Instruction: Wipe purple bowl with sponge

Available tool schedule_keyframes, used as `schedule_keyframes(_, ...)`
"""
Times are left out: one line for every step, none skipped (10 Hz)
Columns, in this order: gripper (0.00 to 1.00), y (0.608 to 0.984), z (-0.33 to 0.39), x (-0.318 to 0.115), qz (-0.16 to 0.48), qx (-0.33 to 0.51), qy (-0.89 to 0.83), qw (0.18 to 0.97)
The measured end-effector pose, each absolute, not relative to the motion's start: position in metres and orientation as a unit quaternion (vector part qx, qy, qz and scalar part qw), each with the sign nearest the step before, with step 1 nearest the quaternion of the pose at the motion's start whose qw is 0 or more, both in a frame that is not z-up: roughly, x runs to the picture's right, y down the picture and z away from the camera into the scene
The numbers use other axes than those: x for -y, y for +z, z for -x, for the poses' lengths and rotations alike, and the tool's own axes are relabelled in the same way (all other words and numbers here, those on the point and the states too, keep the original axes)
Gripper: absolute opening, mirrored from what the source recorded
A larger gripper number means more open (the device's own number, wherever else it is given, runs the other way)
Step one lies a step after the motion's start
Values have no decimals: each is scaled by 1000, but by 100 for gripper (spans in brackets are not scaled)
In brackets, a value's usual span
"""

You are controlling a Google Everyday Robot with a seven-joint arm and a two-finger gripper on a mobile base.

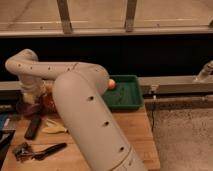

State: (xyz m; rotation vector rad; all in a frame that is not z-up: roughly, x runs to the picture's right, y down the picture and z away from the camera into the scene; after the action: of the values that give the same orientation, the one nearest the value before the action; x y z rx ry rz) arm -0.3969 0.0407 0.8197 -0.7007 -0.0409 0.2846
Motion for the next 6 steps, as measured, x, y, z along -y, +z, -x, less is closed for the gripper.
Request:
schedule_keyframes(0,829,397,-45,353,1,131,926)
schedule_keyframes(0,836,393,-50,361,-6,133,923)
schedule_keyframes(0,840,387,-56,369,-12,135,920)
schedule_keyframes(0,844,376,-62,376,-20,143,915)
schedule_keyframes(0,845,371,-65,379,-24,147,913)
schedule_keyframes(0,845,369,-66,380,-25,150,912)
